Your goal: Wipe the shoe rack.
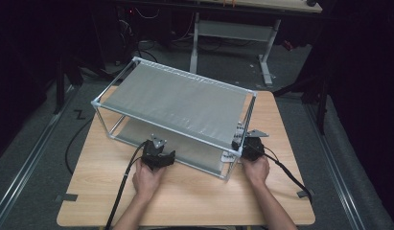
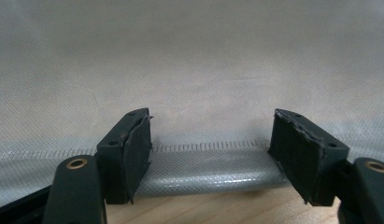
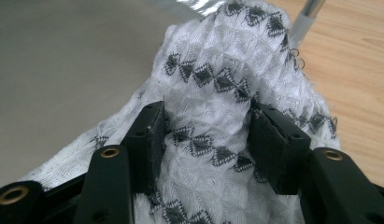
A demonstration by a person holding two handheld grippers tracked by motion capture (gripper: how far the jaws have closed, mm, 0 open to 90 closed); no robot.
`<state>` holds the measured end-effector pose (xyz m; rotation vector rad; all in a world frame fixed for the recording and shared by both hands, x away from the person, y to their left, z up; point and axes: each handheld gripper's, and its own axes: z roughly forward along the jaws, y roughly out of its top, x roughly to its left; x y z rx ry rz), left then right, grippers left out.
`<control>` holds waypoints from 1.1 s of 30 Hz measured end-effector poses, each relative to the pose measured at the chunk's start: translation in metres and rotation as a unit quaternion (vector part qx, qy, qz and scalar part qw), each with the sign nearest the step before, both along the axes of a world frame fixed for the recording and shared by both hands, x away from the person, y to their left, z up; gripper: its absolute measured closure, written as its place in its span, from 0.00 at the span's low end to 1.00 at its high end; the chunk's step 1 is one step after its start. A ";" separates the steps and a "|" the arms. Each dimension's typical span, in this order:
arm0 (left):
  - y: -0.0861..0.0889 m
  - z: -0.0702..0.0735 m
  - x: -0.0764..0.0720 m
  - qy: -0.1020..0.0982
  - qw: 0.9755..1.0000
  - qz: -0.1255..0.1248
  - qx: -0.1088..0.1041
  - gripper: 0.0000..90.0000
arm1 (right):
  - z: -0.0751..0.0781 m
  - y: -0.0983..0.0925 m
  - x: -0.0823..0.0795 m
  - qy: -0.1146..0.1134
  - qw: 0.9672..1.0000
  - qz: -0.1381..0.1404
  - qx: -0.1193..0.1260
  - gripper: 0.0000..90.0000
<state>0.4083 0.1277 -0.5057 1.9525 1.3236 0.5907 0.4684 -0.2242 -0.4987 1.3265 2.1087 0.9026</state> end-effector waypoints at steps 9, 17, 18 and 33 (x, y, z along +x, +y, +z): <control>0.000 0.000 0.000 0.001 1.000 -0.006 -0.001 0.33 | -0.001 -0.008 0.022 0.002 1.000 -0.026 0.015 0.52; -0.001 0.000 0.000 0.002 1.000 -0.010 -0.002 0.34 | 0.005 -0.002 0.038 0.020 0.999 -0.043 -0.021 0.54; -0.001 0.000 0.000 0.002 1.000 -0.010 -0.002 0.34 | 0.006 0.001 0.040 0.020 0.998 -0.042 -0.034 0.54; -0.001 0.000 0.001 0.003 1.000 -0.009 0.001 0.34 | 0.002 -0.005 0.027 0.014 0.999 -0.039 0.006 0.54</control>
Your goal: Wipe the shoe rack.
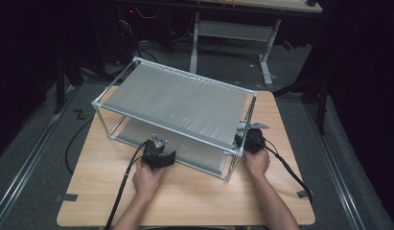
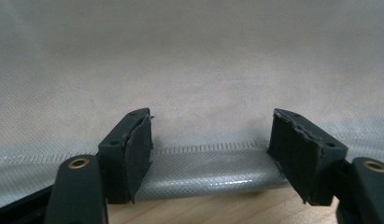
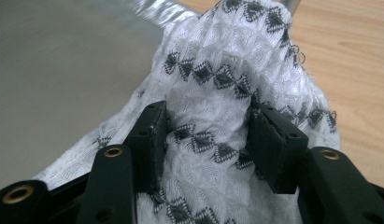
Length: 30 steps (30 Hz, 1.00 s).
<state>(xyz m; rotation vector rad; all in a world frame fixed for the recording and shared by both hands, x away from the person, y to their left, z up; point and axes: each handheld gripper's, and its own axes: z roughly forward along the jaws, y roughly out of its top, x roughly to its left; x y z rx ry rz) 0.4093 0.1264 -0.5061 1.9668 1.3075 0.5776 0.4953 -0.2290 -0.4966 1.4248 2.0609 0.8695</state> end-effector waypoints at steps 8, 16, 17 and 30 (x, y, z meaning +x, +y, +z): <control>0.000 0.000 0.000 0.000 1.000 0.001 0.001 0.34 | -0.001 0.003 -0.036 -0.005 0.999 0.041 0.002 0.51; 0.000 0.000 0.000 0.000 1.000 0.001 0.001 0.34 | 0.000 0.006 -0.065 0.001 0.998 0.068 0.017 0.50; 0.000 0.000 0.000 0.000 1.000 0.001 0.001 0.34 | 0.000 0.007 -0.070 0.001 0.997 0.074 0.014 0.50; 0.000 0.000 0.000 0.000 1.000 0.002 0.000 0.34 | 0.000 0.006 -0.065 -0.001 0.997 0.073 0.014 0.50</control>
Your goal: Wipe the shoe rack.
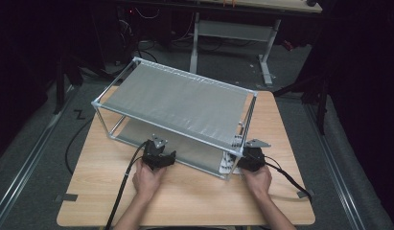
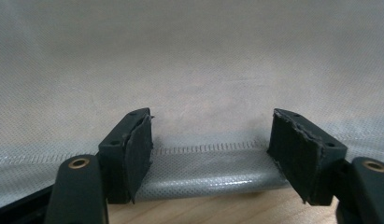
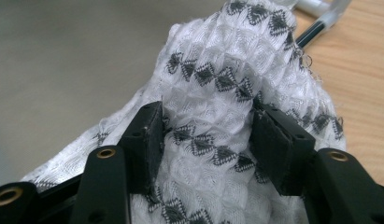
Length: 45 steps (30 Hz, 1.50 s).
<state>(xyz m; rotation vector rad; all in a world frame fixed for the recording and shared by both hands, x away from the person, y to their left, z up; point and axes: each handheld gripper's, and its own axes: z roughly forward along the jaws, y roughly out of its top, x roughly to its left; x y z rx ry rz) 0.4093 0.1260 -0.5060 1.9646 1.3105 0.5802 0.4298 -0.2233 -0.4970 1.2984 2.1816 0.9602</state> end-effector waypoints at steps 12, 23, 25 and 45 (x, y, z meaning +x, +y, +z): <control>0.000 0.000 0.000 0.000 1.000 0.000 0.000 0.34 | 0.001 -0.010 0.040 0.005 0.999 -0.038 0.008 0.52; 0.000 0.000 0.000 0.000 1.000 0.000 -0.001 0.34 | 0.000 -0.014 0.066 0.008 0.997 -0.069 0.015 0.53; 0.000 0.000 0.000 0.000 1.000 0.000 -0.001 0.34 | 0.000 -0.016 0.069 0.006 0.997 -0.073 0.018 0.53; 0.000 0.000 0.000 0.000 1.000 -0.001 -0.002 0.34 | 0.003 -0.012 0.094 0.019 0.995 -0.094 -0.009 0.55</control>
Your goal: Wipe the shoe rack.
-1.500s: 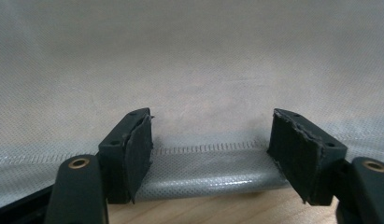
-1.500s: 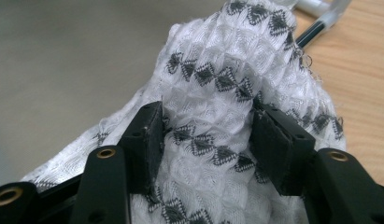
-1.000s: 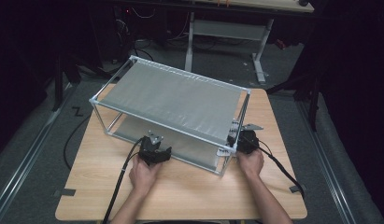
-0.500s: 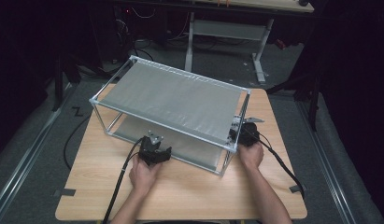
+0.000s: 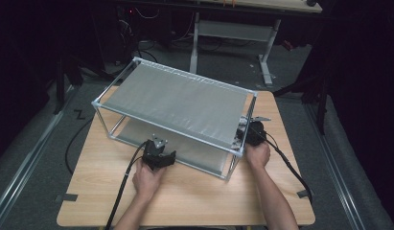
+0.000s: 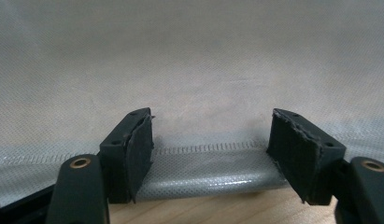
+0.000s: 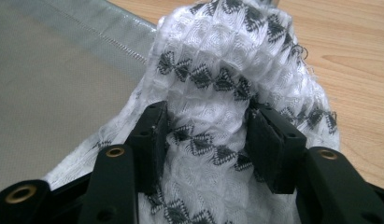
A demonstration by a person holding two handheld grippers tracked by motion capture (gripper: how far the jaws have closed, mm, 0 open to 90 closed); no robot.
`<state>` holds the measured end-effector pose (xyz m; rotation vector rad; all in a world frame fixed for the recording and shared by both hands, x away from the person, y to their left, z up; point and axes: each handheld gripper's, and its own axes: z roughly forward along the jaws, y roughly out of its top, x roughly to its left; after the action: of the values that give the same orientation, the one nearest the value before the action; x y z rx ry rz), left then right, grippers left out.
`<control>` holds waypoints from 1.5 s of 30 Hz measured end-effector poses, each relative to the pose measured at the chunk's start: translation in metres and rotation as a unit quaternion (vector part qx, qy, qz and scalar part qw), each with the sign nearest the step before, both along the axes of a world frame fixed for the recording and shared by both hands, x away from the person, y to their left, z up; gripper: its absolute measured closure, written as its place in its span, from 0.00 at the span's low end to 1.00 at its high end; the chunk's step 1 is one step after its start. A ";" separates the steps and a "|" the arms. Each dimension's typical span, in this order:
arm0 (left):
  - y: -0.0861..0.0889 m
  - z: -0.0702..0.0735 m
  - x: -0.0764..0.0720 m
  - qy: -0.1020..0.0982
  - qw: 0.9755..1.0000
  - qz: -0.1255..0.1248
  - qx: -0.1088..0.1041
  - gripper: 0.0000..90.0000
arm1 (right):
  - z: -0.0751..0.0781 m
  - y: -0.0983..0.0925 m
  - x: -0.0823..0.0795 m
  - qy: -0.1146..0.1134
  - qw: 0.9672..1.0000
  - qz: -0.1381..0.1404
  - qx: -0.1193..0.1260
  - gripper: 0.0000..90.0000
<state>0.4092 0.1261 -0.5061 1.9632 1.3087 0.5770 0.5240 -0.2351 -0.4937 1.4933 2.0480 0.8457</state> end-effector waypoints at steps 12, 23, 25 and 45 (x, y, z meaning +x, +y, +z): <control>0.000 0.000 0.000 0.000 1.000 0.000 0.001 0.35 | 0.001 0.001 -0.039 0.005 0.998 0.059 0.016 0.59; 0.000 0.000 0.000 0.000 1.000 0.000 0.002 0.35 | 0.005 0.006 -0.083 0.013 0.993 0.111 0.023 0.60; 0.000 0.000 0.000 0.000 1.000 0.000 0.001 0.35 | 0.005 0.006 -0.090 0.011 0.992 0.120 0.022 0.61; 0.000 0.000 -0.001 0.000 1.000 -0.006 0.001 0.36 | 0.009 0.010 -0.124 -0.007 0.987 0.160 -0.002 0.73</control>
<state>0.4081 0.1265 -0.5058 1.9716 1.2953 0.5737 0.3995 -0.2256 -0.4848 1.1681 2.3142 0.9658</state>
